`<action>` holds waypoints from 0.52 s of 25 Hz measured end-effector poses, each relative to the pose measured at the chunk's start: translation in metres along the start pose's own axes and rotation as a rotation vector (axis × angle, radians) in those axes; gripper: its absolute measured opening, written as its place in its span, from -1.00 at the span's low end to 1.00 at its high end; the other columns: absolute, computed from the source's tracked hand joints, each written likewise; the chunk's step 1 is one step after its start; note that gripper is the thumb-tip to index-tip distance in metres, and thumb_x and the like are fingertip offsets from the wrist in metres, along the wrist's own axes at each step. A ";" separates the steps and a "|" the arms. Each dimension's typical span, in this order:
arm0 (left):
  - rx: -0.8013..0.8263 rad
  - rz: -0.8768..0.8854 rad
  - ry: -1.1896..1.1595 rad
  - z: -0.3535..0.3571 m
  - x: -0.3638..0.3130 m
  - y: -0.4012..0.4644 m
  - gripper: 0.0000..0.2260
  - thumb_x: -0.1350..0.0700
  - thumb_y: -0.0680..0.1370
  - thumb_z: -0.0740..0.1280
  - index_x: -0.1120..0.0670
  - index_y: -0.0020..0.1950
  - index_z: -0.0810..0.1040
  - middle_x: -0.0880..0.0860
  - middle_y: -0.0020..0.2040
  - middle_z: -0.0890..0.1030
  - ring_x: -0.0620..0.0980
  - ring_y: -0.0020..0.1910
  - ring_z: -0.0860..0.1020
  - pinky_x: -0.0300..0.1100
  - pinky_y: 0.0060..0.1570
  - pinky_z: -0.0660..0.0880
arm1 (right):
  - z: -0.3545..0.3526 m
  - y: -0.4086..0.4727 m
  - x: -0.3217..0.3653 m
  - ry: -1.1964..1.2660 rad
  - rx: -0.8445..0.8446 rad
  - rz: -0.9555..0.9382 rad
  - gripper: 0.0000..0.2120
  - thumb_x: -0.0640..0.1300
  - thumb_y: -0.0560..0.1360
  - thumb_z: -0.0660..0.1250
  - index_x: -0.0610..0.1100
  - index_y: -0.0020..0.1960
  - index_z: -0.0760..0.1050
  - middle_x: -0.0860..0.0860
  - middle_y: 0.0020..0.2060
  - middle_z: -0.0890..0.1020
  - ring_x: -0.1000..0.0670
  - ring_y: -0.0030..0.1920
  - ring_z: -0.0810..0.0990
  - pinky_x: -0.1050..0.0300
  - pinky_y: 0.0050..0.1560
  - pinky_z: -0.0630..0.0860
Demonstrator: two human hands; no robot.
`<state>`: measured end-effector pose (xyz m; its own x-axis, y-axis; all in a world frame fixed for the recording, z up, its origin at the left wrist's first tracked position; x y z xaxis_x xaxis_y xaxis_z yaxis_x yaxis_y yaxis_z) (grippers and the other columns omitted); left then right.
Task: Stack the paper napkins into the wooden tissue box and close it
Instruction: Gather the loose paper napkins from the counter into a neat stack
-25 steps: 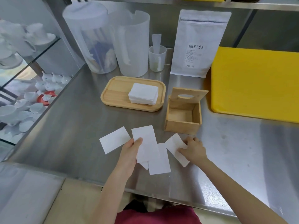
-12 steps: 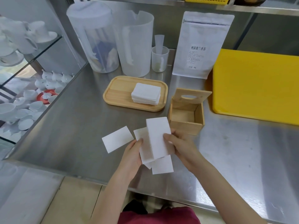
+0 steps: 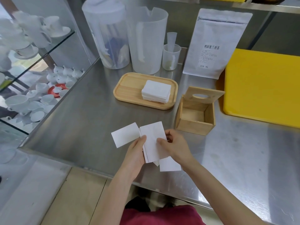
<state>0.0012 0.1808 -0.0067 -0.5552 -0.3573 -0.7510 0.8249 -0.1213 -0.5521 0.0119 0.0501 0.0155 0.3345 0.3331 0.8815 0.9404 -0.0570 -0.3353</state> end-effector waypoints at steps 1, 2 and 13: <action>0.001 0.005 0.007 -0.002 0.000 0.000 -0.70 0.11 0.62 0.13 0.19 0.27 0.48 0.20 0.19 0.61 0.12 0.08 0.60 0.04 0.12 0.50 | 0.002 0.000 0.000 -0.010 0.004 -0.011 -0.95 -0.19 0.48 0.30 -0.11 -0.06 0.46 0.01 -0.13 0.60 0.03 -0.17 0.52 0.25 -0.22 0.41; 0.002 0.009 0.016 -0.003 0.000 0.000 -0.69 0.11 0.62 0.13 0.20 0.29 0.47 0.20 0.20 0.60 0.12 0.09 0.59 0.02 0.11 0.51 | 0.003 0.000 0.000 -0.025 0.009 -0.023 -0.96 -0.19 0.48 0.30 -0.10 -0.06 0.46 0.02 -0.14 0.59 0.06 -0.19 0.51 0.28 -0.24 0.40; -0.102 0.028 0.051 -0.018 -0.002 0.008 -0.69 0.12 0.62 0.12 0.15 0.34 0.44 0.14 0.24 0.58 0.14 0.22 0.54 -0.04 0.04 0.50 | -0.010 0.017 -0.033 -0.157 -0.059 0.102 -0.83 -0.14 0.53 0.23 -0.15 0.09 0.47 -0.06 -0.03 0.58 0.02 -0.14 0.52 0.24 -0.22 0.44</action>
<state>0.0071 0.1974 -0.0161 -0.5388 -0.3118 -0.7826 0.8266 -0.0162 -0.5626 0.0173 0.0293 -0.0157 0.4192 0.4650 0.7798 0.9055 -0.1518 -0.3962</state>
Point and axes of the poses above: each hand's wrist, its own y-axis towards the middle knuckle, its own z-axis out of the palm, x = y × z, the point moved 3 cm from there along y, towards the middle knuckle
